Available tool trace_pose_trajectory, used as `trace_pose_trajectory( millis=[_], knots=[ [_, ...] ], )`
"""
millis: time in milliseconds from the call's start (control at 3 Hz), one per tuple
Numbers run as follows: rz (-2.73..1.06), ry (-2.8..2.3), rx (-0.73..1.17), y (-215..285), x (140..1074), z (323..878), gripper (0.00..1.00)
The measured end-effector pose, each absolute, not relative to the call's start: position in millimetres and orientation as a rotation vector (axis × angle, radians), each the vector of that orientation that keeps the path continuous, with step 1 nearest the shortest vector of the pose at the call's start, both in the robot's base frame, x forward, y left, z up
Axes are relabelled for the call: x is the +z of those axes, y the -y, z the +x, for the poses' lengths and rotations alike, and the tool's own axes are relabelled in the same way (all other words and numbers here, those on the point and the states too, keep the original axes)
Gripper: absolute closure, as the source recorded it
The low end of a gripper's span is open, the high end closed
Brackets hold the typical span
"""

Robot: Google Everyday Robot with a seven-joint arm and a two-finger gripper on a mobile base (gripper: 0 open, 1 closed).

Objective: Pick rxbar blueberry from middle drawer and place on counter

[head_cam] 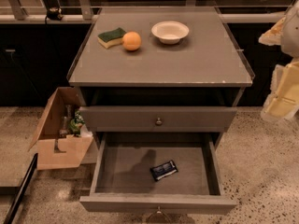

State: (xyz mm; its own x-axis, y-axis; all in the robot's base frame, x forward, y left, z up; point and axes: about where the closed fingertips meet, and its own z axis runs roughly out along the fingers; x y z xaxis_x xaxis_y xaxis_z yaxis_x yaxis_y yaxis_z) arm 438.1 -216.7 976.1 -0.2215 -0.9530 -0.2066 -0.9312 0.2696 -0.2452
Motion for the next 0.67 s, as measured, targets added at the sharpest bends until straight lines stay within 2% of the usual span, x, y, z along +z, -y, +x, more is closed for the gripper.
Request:
trace_pose_trajectory(
  millis=[667],
  knots=[
    [-1.637, -2.208, -0.049, 214.3, 967.3, 437.6, 0.00]
  ],
)
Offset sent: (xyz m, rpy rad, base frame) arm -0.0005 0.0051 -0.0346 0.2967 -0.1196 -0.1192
